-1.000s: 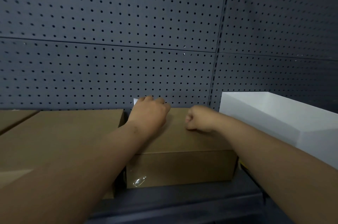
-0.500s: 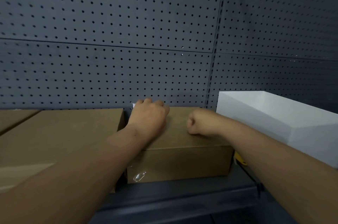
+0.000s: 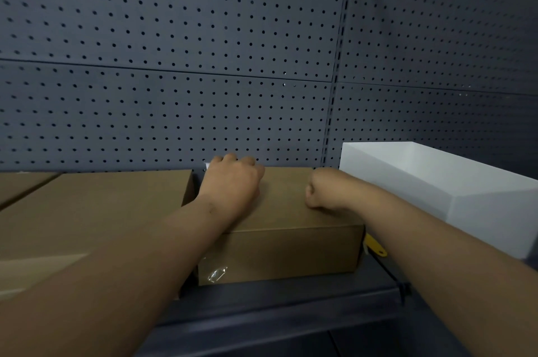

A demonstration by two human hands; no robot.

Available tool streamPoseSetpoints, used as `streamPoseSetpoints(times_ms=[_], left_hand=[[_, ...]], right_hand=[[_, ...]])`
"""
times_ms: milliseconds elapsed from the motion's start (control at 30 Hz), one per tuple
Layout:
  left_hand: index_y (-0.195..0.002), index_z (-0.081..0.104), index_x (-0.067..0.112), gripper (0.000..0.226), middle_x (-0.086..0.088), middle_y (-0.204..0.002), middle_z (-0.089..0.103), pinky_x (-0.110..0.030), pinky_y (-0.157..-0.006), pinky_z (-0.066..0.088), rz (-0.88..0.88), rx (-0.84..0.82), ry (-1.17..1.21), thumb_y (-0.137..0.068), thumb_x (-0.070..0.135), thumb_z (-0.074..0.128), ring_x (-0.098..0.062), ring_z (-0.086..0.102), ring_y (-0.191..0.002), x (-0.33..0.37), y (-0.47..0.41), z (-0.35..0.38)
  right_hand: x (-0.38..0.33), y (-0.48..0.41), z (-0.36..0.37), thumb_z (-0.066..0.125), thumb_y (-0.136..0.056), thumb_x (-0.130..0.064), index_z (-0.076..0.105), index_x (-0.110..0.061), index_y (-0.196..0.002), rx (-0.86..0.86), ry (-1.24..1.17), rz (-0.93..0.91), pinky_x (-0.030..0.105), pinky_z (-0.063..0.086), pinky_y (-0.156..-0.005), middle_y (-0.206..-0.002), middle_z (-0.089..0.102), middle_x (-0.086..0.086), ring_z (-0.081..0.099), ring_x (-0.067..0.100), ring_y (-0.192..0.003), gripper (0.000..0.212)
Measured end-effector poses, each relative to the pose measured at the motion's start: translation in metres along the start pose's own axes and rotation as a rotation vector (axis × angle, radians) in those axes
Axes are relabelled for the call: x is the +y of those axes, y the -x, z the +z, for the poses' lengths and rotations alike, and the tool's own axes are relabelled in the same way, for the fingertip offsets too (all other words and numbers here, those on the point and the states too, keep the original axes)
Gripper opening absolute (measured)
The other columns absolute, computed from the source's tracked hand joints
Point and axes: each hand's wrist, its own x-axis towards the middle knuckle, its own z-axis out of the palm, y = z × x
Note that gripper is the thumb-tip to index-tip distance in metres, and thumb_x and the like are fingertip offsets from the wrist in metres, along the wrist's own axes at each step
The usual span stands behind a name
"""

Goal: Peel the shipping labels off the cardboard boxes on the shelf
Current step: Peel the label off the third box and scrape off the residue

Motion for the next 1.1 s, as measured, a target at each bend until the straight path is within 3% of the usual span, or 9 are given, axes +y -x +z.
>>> streamPoseSetpoints(times_ms=[67, 167, 300, 467, 667, 833, 933, 1000, 1100], left_hand=[[-0.11, 0.056, 0.016, 0.023, -0.004, -0.108, 0.059, -0.039, -0.09, 0.043, 0.002, -0.003, 0.005, -0.096, 0.014, 0.038, -0.027, 0.053, -0.1, 0.001, 0.0, 0.001], [-0.109, 0.056, 0.015, 0.023, -0.004, -0.108, 0.059, -0.039, -0.091, 0.043, 0.003, -0.003, 0.004, -0.096, 0.014, 0.038, -0.027, 0.054, -0.1, 0.001, -0.002, 0.002], [-0.109, 0.056, 0.014, 0.023, -0.004, -0.107, 0.058, -0.038, -0.089, 0.043, 0.006, 0.011, 0.011, -0.096, 0.013, 0.037, -0.026, 0.053, -0.098, 0.001, -0.002, 0.002], [-0.108, 0.056, 0.016, 0.023, -0.003, -0.107, 0.059, -0.038, -0.09, 0.043, 0.002, 0.012, 0.033, -0.096, 0.015, 0.037, -0.026, 0.053, -0.1, 0.0, -0.004, 0.004], [-0.108, 0.056, 0.015, 0.024, -0.004, -0.107, 0.058, -0.038, -0.092, 0.043, -0.005, -0.009, 0.045, -0.096, 0.013, 0.036, -0.026, 0.053, -0.1, -0.001, -0.008, 0.006], [-0.11, 0.056, 0.015, 0.025, -0.004, -0.11, 0.058, -0.038, -0.091, 0.042, -0.023, -0.013, 0.055, -0.096, 0.013, 0.036, -0.026, 0.053, -0.101, -0.001, -0.014, 0.009], [-0.11, 0.056, 0.015, 0.024, -0.004, -0.11, 0.058, -0.037, -0.09, 0.043, -0.014, -0.012, 0.059, -0.096, 0.012, 0.036, -0.026, 0.053, -0.1, -0.002, -0.016, 0.01], [-0.111, 0.056, 0.015, 0.024, -0.004, -0.109, 0.058, -0.037, -0.089, 0.042, -0.016, -0.01, 0.063, -0.096, 0.012, 0.037, -0.026, 0.053, -0.1, -0.005, -0.017, 0.011], [-0.11, 0.056, 0.015, 0.024, -0.005, -0.109, 0.057, -0.037, -0.089, 0.042, -0.032, -0.018, 0.061, -0.095, 0.012, 0.038, -0.027, 0.053, -0.1, -0.009, -0.022, 0.014]], right_hand=[[0.0, 0.001, 0.002, 0.049, -0.091, -0.012, 0.051, -0.006, -0.066, 0.006, 0.015, 0.023, 0.025, 0.038, -0.057, -0.067, 0.046, 0.007, 0.042, 0.018, -0.059, 0.026], [-0.008, 0.007, 0.005, 0.052, -0.091, -0.011, 0.067, 0.003, -0.1, -0.062, -0.086, -0.072, 0.029, 0.044, -0.071, -0.094, 0.067, 0.02, 0.052, 0.018, -0.077, 0.023], [0.01, -0.003, -0.002, 0.047, -0.091, -0.009, 0.051, -0.005, -0.066, 0.038, 0.024, 0.056, 0.025, 0.034, -0.056, -0.061, 0.039, 0.01, 0.036, 0.015, -0.055, 0.025], [-0.004, 0.004, 0.003, 0.053, -0.09, -0.011, 0.068, -0.001, -0.096, -0.061, -0.115, -0.118, 0.026, 0.044, -0.066, -0.078, 0.059, 0.005, 0.053, 0.014, -0.07, 0.019], [0.025, -0.021, -0.006, 0.049, -0.089, -0.009, 0.04, -0.011, -0.059, 0.06, 0.045, 0.135, 0.027, 0.03, -0.051, -0.061, 0.036, 0.005, 0.034, 0.016, -0.054, 0.031], [-0.002, -0.025, 0.004, 0.056, -0.09, -0.014, 0.068, 0.0, -0.095, -0.027, -0.12, -0.105, 0.036, 0.053, -0.079, -0.096, 0.07, 0.019, 0.062, 0.023, -0.078, 0.02], [0.017, -0.046, -0.003, 0.05, -0.09, -0.01, 0.047, -0.007, -0.063, 0.057, -0.006, 0.055, 0.028, 0.037, -0.054, -0.065, 0.045, 0.01, 0.042, 0.018, -0.058, 0.028], [0.023, -0.053, -0.006, 0.049, -0.09, -0.01, 0.035, -0.012, -0.058, 0.086, 0.064, 0.135, 0.025, 0.026, -0.048, -0.06, 0.032, 0.004, 0.032, 0.015, -0.052, 0.035], [0.001, -0.052, -0.001, 0.051, -0.09, -0.013, 0.057, -0.003, -0.073, 0.011, 0.009, -0.008, 0.029, 0.04, -0.059, -0.067, 0.048, 0.008, 0.047, 0.019, -0.064, 0.021]])
